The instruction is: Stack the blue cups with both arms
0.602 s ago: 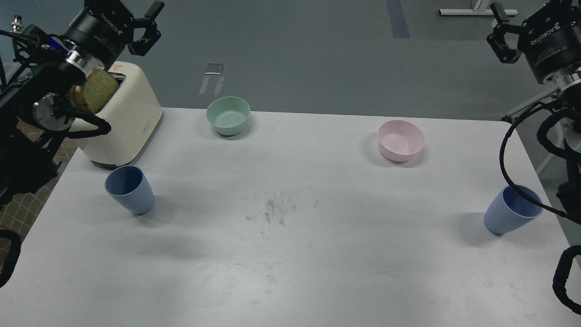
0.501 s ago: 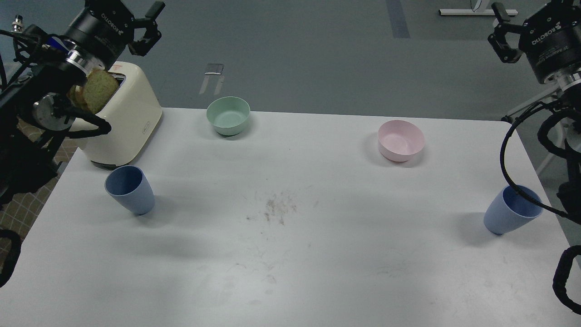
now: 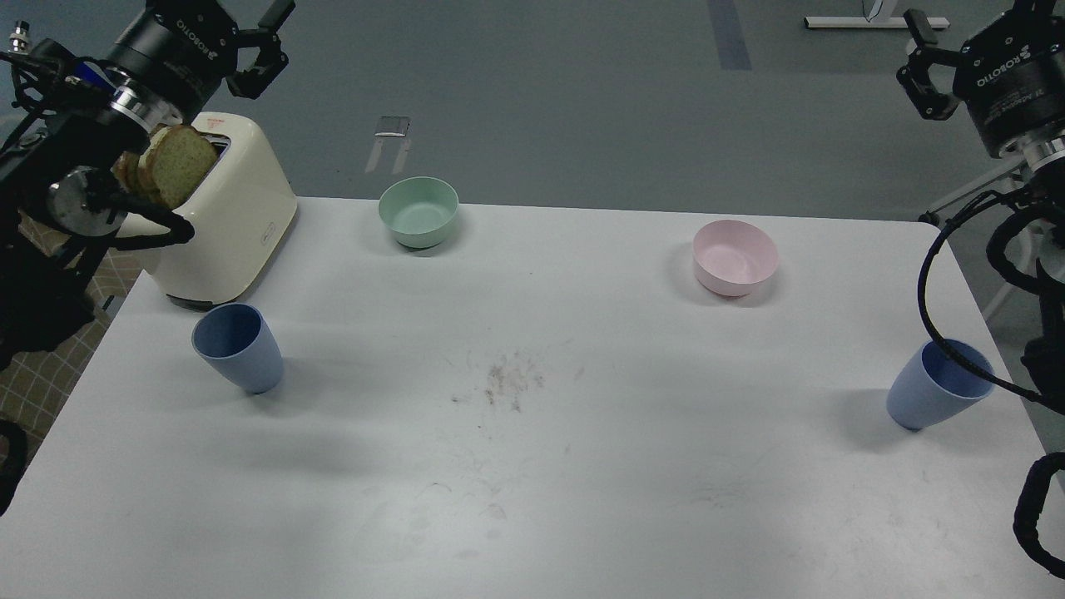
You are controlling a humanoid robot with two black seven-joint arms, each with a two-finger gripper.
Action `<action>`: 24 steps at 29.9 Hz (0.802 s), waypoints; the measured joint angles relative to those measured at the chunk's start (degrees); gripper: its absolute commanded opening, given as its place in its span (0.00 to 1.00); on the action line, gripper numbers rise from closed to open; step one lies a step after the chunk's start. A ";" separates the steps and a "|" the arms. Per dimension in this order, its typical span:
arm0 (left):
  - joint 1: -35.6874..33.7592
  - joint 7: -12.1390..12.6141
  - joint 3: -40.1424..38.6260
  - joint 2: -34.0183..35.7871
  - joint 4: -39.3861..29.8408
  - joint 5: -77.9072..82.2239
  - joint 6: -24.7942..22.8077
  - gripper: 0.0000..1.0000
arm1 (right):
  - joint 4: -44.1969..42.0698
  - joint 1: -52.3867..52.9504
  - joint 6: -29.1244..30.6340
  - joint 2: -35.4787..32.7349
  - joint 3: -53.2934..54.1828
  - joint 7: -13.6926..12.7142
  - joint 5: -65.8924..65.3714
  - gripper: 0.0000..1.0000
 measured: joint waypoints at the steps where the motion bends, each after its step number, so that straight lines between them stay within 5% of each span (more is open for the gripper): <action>1: 0.06 -0.06 0.00 0.28 -0.14 0.57 -0.02 0.98 | 0.00 -0.04 0.00 0.00 0.00 0.00 0.00 1.00; 11: 3.29 -0.89 0.07 10.46 -7.87 18.33 1.09 0.97 | 0.00 -1.59 0.00 -0.18 2.07 0.00 0.00 1.00; 24: 12.58 -5.22 0.05 27.63 -21.22 45.76 1.18 0.85 | -0.06 -2.41 -0.01 -0.02 3.69 0.08 0.00 1.00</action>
